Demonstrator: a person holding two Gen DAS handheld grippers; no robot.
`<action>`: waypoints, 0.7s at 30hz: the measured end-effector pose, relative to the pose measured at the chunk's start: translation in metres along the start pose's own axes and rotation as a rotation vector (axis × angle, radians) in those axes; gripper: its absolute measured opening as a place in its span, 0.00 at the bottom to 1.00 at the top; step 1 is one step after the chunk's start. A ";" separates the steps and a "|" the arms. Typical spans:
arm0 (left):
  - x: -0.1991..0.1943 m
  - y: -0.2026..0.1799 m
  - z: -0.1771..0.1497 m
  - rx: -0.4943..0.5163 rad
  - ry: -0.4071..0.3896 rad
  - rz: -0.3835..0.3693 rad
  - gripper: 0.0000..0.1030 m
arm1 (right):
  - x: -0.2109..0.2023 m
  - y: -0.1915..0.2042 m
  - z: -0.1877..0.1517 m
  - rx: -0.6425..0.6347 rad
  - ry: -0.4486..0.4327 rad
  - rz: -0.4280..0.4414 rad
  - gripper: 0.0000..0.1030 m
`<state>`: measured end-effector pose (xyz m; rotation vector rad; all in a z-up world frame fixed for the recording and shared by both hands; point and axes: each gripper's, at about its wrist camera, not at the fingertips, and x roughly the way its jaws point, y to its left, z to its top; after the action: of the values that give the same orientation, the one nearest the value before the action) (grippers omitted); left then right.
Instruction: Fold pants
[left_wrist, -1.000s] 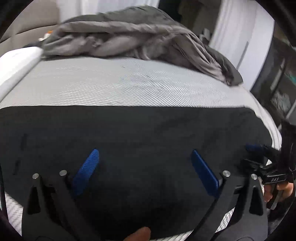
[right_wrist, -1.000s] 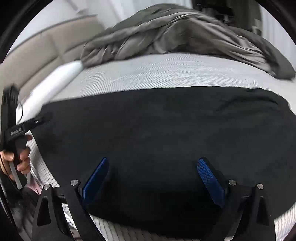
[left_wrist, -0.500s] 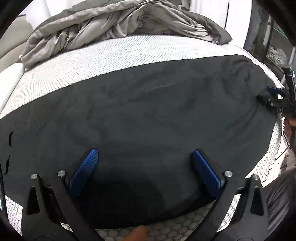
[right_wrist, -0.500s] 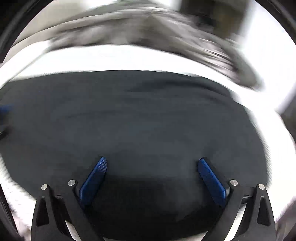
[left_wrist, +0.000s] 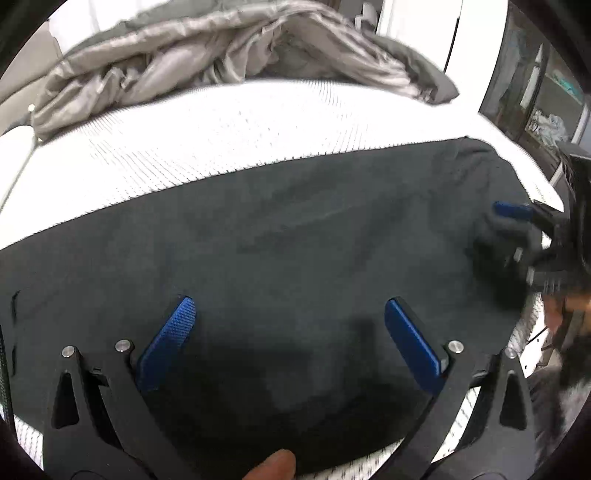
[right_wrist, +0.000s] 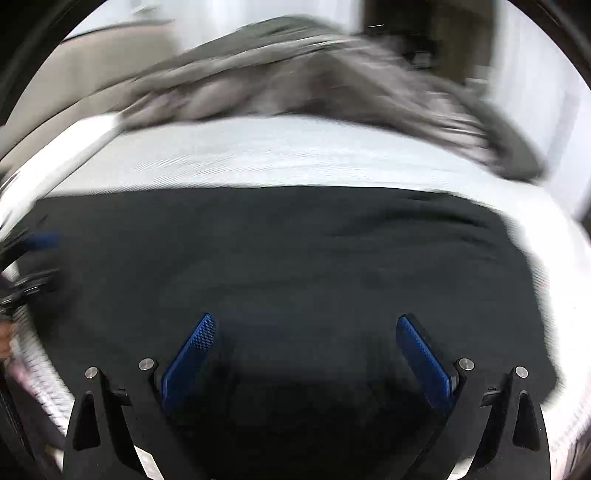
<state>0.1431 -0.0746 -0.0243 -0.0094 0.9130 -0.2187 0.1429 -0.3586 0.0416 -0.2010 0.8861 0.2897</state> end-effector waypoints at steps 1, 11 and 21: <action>0.010 0.000 0.002 0.010 0.037 0.018 0.99 | 0.014 0.018 0.006 -0.034 0.040 0.042 0.97; 0.008 0.062 -0.014 -0.024 0.081 0.148 0.99 | 0.027 -0.074 -0.006 0.072 0.078 -0.416 0.98; -0.015 0.072 -0.004 -0.103 0.024 0.116 0.99 | -0.014 -0.110 -0.014 0.217 -0.009 -0.412 0.98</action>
<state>0.1446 -0.0009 -0.0226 -0.0495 0.9453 -0.0641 0.1602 -0.4684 0.0499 -0.1753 0.8396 -0.1886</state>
